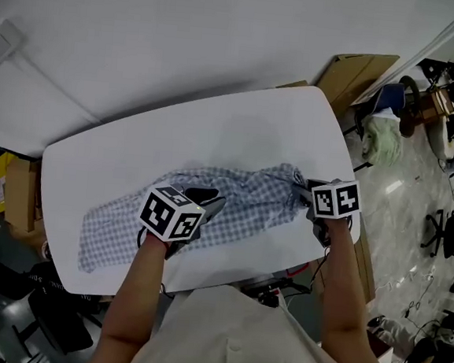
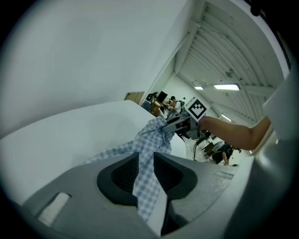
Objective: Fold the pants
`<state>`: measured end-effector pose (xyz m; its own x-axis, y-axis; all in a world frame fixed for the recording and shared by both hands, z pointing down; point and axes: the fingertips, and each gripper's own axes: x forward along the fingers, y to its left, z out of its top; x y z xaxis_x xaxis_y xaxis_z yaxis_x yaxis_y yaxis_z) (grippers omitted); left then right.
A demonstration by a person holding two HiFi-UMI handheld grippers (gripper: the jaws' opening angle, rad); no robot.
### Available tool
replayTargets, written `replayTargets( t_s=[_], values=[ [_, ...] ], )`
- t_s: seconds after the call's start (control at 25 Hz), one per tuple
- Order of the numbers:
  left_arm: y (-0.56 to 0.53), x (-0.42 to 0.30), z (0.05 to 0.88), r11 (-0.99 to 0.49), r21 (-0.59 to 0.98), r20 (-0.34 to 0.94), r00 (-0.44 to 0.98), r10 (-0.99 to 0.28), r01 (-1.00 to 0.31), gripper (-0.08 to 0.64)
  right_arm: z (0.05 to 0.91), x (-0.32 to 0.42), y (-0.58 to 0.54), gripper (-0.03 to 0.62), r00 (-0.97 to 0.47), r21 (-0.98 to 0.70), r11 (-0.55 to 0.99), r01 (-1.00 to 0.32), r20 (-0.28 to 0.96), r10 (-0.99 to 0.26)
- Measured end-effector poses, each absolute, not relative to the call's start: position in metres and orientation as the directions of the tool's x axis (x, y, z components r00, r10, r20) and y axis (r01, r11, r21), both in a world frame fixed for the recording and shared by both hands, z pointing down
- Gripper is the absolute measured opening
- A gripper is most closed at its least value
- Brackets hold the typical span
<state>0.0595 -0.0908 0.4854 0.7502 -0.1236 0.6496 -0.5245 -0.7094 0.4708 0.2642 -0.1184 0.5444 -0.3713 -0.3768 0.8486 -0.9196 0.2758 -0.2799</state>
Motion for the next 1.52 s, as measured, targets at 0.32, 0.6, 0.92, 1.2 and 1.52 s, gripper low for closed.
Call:
replayTargets(
  t_s=[0.32,0.6,0.92,1.2,1.52],
  values=[
    [-0.109,0.103,0.479,-0.873,0.365,0.695,0.718,0.025,-0.323,0.126,0.524,0.314,-0.108,0.177,-0.304,-0.241,0.190,-0.952,0.825,-0.475],
    [-0.121,0.153,0.511,-0.962,0.217,0.806,0.587,0.081,-0.166,0.130,0.545,0.285,-0.080,0.225,-0.325,-0.171,0.354,-0.919,0.838,-0.438],
    [-0.142,0.216,0.564,-0.999,0.046,0.906,0.422,0.031,-0.026,0.133,0.581,0.285,-0.084,0.244,-0.223,-0.025,0.465,-0.885,0.899,-0.376],
    [-0.151,0.232,0.613,-1.000,0.012,0.953,0.302,0.010,-0.005,0.133,0.611,0.298,-0.087,0.209,-0.154,0.038,0.530,-0.847,0.937,-0.313],
    [-0.162,0.269,0.610,-1.000,0.018,0.946,0.324,0.021,0.011,0.049,0.598,0.349,-0.079,0.061,-0.243,-0.125,0.359,-0.925,0.922,-0.303]
  ],
)
